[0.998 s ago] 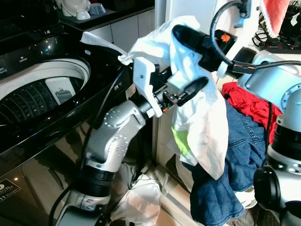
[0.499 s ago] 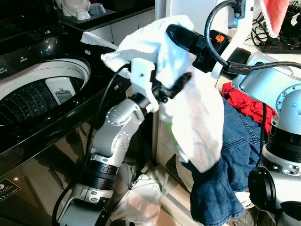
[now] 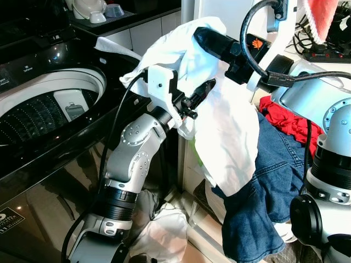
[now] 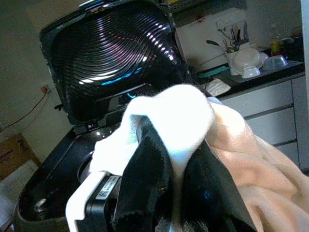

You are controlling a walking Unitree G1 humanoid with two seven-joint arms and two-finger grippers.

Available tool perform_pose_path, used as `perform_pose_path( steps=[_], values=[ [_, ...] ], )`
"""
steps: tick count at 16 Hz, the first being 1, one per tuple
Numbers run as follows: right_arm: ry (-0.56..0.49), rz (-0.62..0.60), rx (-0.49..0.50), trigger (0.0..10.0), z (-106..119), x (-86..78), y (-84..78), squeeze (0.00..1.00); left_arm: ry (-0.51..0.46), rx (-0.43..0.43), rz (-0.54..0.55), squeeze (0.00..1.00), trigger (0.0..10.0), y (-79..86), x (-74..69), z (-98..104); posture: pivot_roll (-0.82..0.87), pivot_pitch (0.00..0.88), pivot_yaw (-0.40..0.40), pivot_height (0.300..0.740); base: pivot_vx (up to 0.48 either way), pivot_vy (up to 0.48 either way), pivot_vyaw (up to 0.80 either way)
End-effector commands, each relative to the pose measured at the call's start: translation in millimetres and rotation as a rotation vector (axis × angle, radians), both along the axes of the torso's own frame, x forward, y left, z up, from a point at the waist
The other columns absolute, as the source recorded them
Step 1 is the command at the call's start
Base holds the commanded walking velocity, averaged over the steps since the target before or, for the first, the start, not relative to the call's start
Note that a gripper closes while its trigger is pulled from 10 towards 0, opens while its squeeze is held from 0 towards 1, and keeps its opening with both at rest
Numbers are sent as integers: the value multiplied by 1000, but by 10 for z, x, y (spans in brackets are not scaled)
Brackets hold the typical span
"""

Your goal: Clothes washing

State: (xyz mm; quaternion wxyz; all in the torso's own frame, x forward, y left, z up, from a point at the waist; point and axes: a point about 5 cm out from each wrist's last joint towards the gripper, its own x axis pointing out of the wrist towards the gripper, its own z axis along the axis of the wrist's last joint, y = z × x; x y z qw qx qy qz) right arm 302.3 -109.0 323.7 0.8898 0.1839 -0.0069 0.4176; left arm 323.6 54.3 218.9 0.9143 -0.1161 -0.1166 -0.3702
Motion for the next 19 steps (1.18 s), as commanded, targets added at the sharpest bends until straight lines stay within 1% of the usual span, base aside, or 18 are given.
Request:
perform_pose_path(
  steps=[1, 4, 5, 6, 7, 8, 9, 10, 12, 13, 14, 15, 16, 17, 18, 19],
  values=[
    [-24, -35, -10, 0, 63, 6, -29, 0, -6, -16, 3, 0, 0, 28, 13, 24, -4, 0, 34, 740, 0, 0, 0],
    [-13, -86, -9, 0, 58, 45, -73, 0, -12, -29, -44, 0, 0, 8, -28, 35, -6, 0, 38, 740, 0, 0, 0],
    [-3, -126, -13, 3529, 48, 78, -102, 0, -13, -32, -81, 0, 0, 0, -59, 44, -6, 0, 38, 740, 0, 0, 0],
    [17, -188, -22, 9647, 26, 127, -144, 0, -23, -25, -120, 0, 0, -3, -94, 53, -6, 0, 38, 740, 0, 0, 0],
    [64, -286, 4, 10000, -22, 229, -253, 184, -30, -22, -154, 0, 0, 33, -135, 82, -6, 0, 38, 740, 0, 0, 0],
    [87, -324, 19, 10000, -49, 267, -313, 831, -33, -24, -165, 0, 0, 72, -148, 106, -6, 0, 38, 740, 0, 0, 0],
    [101, -348, 31, 10000, -65, 286, -362, 1000, -41, -10, -139, 0, 0, 129, -135, 125, -6, 0, 41, 740, 0, 0, 0],
    [111, -374, 35, 10000, -84, 293, -408, 1000, -48, 8, -80, 0, 0, 234, -85, 154, -6, 0, 41, 740, 0, 0, 0],
    [103, -424, 22, 10000, -94, 295, -471, 1000, -66, 44, 99, 0, 0, 515, 106, 251, -6, 0, 41, 740, 0, 0, 0],
    [92, -432, 0, 10000, -94, 288, -484, 1000, -70, 47, 168, 0, 0, 607, 180, 300, -6, 0, 41, 740, 0, 0, 0],
    [32, -375, -141, 10000, -123, 211, -431, 0, -95, 58, 344, 0, 0, 853, 362, 484, 3, 0, 42, 740, 0, 0, 0],
    [10, -310, -208, 10000, -156, 142, -366, 0, -118, 73, 430, 0, 0, 968, 446, 607, 3, 0, 44, 740, 0, 0, 0],
    [-5, -252, -238, 10000, -172, 83, -311, 0, -147, 112, 508, 0, 0, 1051, 504, 710, 3, 0, 49, 740, 0, 0, 0],
    [-43, -114, -303, 10000, -215, -68, -165, 0, -246, 208, 725, 0, 0, 1291, 632, 1034, -3, 0, 60, 740, 0, 0, 0],
    [-59, -79, -318, 10000, -224, -113, -121, 0, -291, 243, 805, 0, 0, 1378, 657, 1166, -3, 0, 60, 740, 0, 0, 0],
    [-83, -47, -329, 10000, -228, -158, -57, 0, -393, 354, 1039, 0, 0, 1589, 676, 1444, -13, 0, 73, 740, 0, 0, 0]
  ],
)
